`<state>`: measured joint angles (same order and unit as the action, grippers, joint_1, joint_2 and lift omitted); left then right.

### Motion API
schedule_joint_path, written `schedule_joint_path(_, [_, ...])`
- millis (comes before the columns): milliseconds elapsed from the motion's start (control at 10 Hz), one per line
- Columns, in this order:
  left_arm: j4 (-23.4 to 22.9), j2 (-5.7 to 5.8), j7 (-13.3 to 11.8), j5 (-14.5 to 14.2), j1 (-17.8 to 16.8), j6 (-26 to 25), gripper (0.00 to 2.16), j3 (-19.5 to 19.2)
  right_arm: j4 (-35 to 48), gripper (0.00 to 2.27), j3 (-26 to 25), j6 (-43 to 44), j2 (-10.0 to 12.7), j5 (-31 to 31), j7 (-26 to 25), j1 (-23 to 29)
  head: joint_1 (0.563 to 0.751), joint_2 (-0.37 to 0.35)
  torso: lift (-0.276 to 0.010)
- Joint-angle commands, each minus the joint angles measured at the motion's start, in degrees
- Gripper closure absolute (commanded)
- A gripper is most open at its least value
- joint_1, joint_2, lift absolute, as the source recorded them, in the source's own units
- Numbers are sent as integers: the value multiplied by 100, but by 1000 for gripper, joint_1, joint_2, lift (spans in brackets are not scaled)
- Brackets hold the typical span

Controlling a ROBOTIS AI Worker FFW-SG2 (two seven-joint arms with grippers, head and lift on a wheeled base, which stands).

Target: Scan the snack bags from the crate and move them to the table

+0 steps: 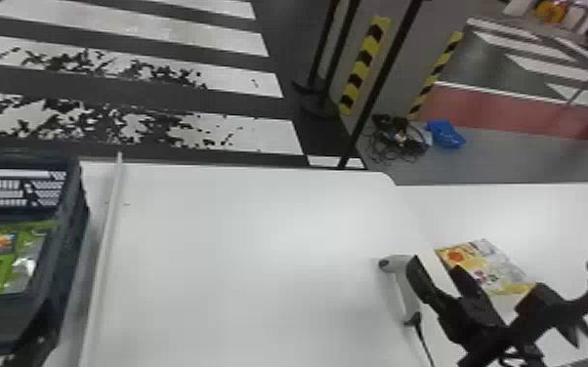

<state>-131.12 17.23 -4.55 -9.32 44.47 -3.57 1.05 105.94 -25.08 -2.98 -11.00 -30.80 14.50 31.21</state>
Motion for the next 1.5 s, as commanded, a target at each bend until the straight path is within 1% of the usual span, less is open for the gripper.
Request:
schedule_joint_path(0, [34,0,69,0,-9,-8,83,19,225,76,698,899,19,803,-448,219,695,-350,-95])
schedule_joint_path(100, [78,0,69,-26,-35,-8,83,19,225,76,1040,1304,28,1190,-826,254,695,-340,-95])
schedule_joint_path(200, [104,0,95,-70,-53,-8,83,10,199,76,1286,1532,89,1506,-1133,228,695,-323,-95])
schedule_joint_path(300, [166,0,148,-132,-79,10,83,10,181,76,1462,1567,221,1585,-1221,219,695,-286,-95])
schedule_joint_path(400, [201,-27,139,-176,-123,-8,83,36,234,76,1620,1585,362,1568,-1230,263,695,-248,-95])
schedule_joint_path(500, [192,-53,148,-176,-158,-61,80,54,401,76,1902,1761,458,1612,-1248,430,695,-217,-95])
schedule_joint_path(600, [157,-44,174,-255,-202,-219,80,27,489,76,2201,1936,537,1972,-1423,527,695,-200,-95])
schedule_joint_path(700, [43,-44,200,-272,-246,-518,80,-25,498,80,2376,2024,555,2253,-1529,553,695,-162,-95])
schedule_joint_path(800, [-72,-53,209,-290,-343,-922,80,-61,498,83,2411,2042,537,2297,-1546,579,695,-123,-95])
schedule_joint_path(900, [-204,-62,218,-404,-501,-1432,83,-184,577,83,2420,2077,520,2297,-1546,650,695,-91,-95])
schedule_joint_path(1000, [-353,-115,218,-519,-650,-1942,83,-368,594,83,2420,2147,458,2297,-1546,667,695,-76,-95])
schedule_joint_path(1100, [-502,-247,271,-615,-809,-2469,83,-544,638,87,2438,2165,326,2289,-1546,685,695,-67,-95])
schedule_joint_path(1200, [-564,-326,385,-721,-1055,-3067,87,-693,656,87,2447,2183,203,2245,-1546,694,695,-50,-95])
schedule_joint_path(1300, [-564,-378,420,-791,-1257,-3330,87,-808,656,87,2438,2218,80,2218,-1546,694,695,-24,-95])
schedule_joint_path(1400, [-555,-396,482,-905,-1433,-3453,87,-931,665,87,2447,2235,-16,2174,-1546,694,695,-14,-95])
